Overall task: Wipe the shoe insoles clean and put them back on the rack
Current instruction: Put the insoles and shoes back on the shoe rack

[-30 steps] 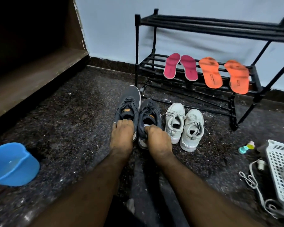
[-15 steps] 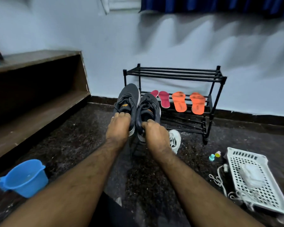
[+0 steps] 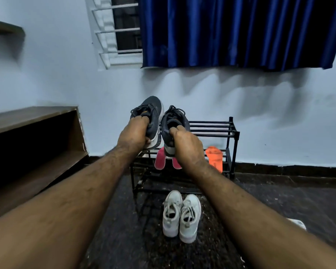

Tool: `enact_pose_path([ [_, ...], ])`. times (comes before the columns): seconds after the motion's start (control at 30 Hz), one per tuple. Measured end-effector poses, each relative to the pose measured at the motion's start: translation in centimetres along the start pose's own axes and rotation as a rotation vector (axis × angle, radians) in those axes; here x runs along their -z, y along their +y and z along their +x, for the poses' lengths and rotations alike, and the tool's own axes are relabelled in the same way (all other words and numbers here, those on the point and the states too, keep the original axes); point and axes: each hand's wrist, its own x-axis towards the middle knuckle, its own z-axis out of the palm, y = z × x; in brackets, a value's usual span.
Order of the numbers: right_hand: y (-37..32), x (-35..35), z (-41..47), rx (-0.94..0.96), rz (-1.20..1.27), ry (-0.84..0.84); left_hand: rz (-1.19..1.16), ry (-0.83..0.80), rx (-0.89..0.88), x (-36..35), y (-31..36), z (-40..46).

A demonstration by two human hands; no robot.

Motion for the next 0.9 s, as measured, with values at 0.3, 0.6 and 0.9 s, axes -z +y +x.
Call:
enact_pose_path([
  [0.3, 4.8, -4.4, 9.8, -0.051, 0.088, 0.004, 0.078, -0.08, -0.012, -2.3, -1.3, 9.0],
  [0.6, 7.1, -11.3, 17.2, -0.072, 0.067, -0.011, 0.112, -0.094, 0.016, -8.5, -4.0, 17.3],
  [0.9, 8.6, -17.0, 18.0, -0.089, 0.045, -0.015, 0.211, -0.042, -0.015, -14.5, -6.9, 19.4],
])
